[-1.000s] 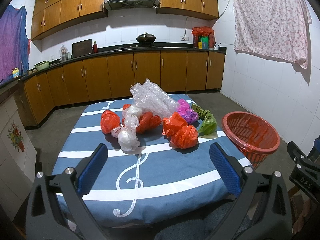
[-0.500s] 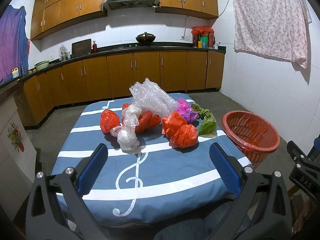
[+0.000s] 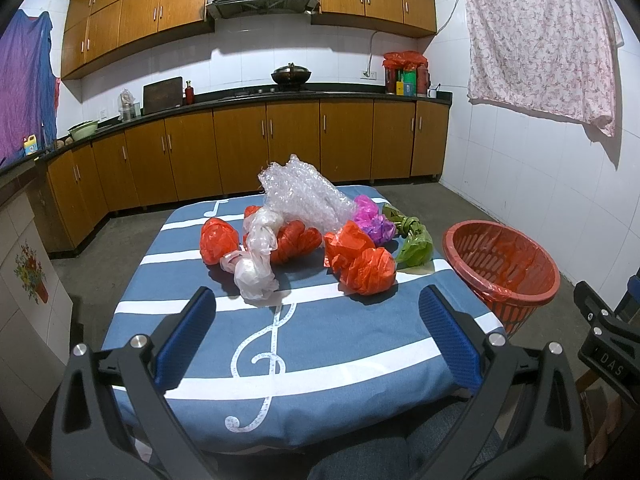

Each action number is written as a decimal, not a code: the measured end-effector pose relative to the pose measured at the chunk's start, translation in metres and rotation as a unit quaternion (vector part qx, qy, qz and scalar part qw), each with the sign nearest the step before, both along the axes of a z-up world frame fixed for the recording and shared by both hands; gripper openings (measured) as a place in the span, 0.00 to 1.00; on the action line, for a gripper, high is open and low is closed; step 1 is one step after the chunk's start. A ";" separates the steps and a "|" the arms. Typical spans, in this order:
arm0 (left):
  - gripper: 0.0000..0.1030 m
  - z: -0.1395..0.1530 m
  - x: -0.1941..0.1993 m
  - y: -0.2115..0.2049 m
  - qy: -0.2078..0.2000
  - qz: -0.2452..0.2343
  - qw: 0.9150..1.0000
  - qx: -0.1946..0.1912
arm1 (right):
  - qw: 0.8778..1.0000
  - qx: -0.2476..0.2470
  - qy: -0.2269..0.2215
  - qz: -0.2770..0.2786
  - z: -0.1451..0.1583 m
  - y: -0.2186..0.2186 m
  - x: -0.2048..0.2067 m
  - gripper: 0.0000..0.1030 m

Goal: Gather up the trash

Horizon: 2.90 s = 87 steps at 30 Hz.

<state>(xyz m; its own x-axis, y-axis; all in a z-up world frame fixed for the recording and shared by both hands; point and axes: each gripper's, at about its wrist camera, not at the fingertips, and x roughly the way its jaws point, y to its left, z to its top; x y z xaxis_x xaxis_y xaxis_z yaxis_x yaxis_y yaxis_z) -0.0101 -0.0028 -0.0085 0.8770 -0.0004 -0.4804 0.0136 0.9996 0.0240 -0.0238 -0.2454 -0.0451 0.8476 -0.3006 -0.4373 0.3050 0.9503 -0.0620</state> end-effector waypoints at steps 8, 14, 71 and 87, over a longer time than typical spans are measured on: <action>0.96 -0.001 -0.001 0.000 0.001 0.000 1.000 0.000 | 1.000 0.000 0.000 0.000 -0.001 0.000 0.000 0.98; 0.96 -0.002 -0.003 -0.001 0.001 0.000 1.000 0.000 | 1.000 0.000 0.000 0.000 -0.001 0.000 0.001 0.98; 0.90 -0.044 0.142 0.155 0.063 0.155 0.984 -0.068 | 0.967 0.118 0.190 0.124 -0.081 0.029 0.274 0.10; 0.57 -0.075 0.221 0.168 0.159 0.138 0.974 -0.080 | 0.967 0.102 0.180 0.149 -0.075 0.039 0.263 0.07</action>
<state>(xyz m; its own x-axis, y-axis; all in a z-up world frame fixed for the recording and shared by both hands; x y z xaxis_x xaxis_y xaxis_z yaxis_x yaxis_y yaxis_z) 0.2113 0.1649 -0.0831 0.6618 0.1175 -0.7404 -0.2747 0.9570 -0.0936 0.2392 -0.2064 -0.1198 0.6647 0.0577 -0.7448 0.0092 0.9963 0.0854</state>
